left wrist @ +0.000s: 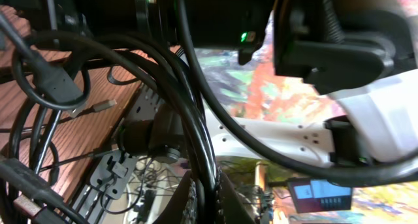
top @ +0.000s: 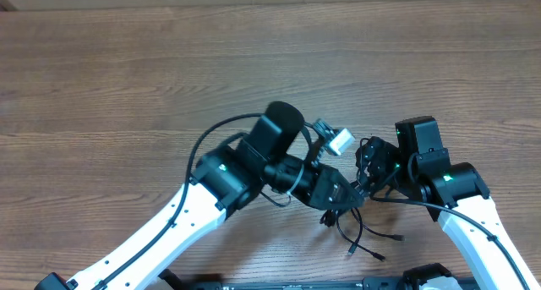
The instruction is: Untangle cables
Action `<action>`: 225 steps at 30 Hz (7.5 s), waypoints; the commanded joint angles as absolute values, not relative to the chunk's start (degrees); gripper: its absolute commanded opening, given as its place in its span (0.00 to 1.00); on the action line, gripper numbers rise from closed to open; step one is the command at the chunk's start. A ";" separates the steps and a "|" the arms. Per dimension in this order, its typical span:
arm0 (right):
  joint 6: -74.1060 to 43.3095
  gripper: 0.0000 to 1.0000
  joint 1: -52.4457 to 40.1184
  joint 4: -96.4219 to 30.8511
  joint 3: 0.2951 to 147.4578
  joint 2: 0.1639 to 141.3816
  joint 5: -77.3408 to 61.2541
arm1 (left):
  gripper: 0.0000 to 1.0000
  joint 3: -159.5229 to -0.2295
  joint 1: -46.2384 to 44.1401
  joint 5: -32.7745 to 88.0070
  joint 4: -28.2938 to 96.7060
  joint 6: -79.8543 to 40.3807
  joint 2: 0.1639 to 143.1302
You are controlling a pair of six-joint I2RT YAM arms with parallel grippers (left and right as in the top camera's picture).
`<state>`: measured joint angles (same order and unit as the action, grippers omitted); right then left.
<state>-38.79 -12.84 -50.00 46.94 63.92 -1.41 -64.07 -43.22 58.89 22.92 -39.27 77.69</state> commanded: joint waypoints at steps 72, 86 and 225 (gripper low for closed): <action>-32.95 1.00 -12.67 -40.47 47.97 63.79 -21.80 | 0.04 -65.08 -37.60 46.57 38.59 -35.33 70.74; -32.93 1.00 -12.69 -41.93 47.97 63.79 -18.46 | 0.04 -65.08 -34.09 46.54 26.98 -40.12 61.95; -47.42 0.06 -16.08 -29.10 47.97 63.79 -46.74 | 0.04 -65.06 -27.64 40.25 38.06 -9.28 62.94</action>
